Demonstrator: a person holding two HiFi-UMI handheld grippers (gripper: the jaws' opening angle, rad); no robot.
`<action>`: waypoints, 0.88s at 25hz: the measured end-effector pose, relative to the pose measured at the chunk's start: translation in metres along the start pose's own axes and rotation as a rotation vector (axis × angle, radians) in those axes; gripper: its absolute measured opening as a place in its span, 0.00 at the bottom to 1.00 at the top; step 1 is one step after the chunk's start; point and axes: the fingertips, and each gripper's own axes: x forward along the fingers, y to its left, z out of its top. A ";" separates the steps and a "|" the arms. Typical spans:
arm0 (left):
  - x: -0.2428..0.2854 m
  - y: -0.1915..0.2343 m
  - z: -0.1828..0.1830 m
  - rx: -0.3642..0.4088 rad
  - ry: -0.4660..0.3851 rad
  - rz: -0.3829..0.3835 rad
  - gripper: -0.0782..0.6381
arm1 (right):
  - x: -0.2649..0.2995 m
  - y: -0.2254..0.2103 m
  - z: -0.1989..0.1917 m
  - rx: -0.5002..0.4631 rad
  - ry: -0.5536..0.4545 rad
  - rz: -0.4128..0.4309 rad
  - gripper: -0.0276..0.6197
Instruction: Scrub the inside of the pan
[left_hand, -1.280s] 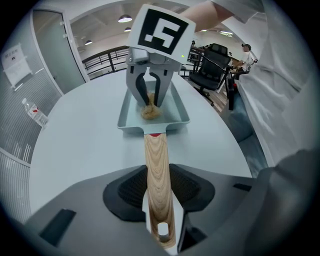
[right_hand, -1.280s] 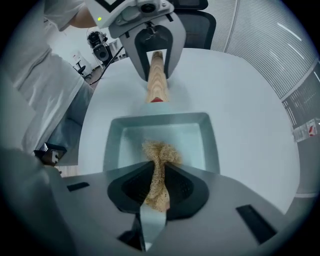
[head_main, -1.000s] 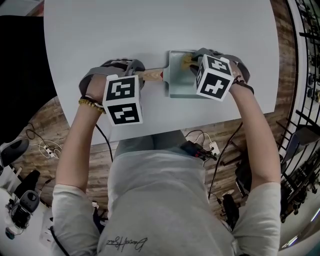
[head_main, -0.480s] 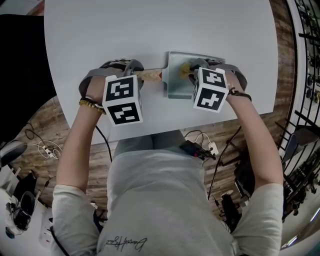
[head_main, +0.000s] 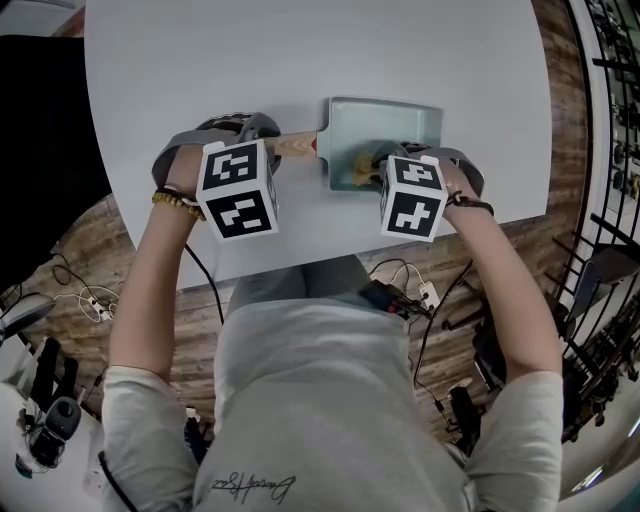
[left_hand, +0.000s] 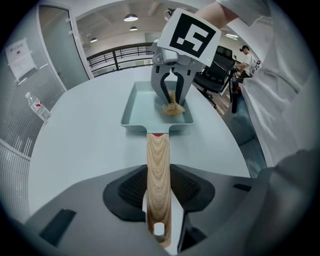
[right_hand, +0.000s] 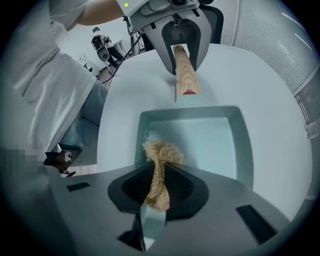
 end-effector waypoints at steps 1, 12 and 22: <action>0.001 0.001 -0.001 0.000 0.000 -0.002 0.31 | 0.002 0.002 0.000 -0.002 0.005 0.012 0.16; -0.003 -0.004 0.003 0.052 0.005 -0.010 0.31 | -0.005 -0.013 -0.008 -0.023 -0.005 -0.073 0.16; -0.001 -0.006 0.002 0.047 0.001 -0.022 0.31 | -0.017 -0.079 -0.019 0.075 -0.015 -0.118 0.16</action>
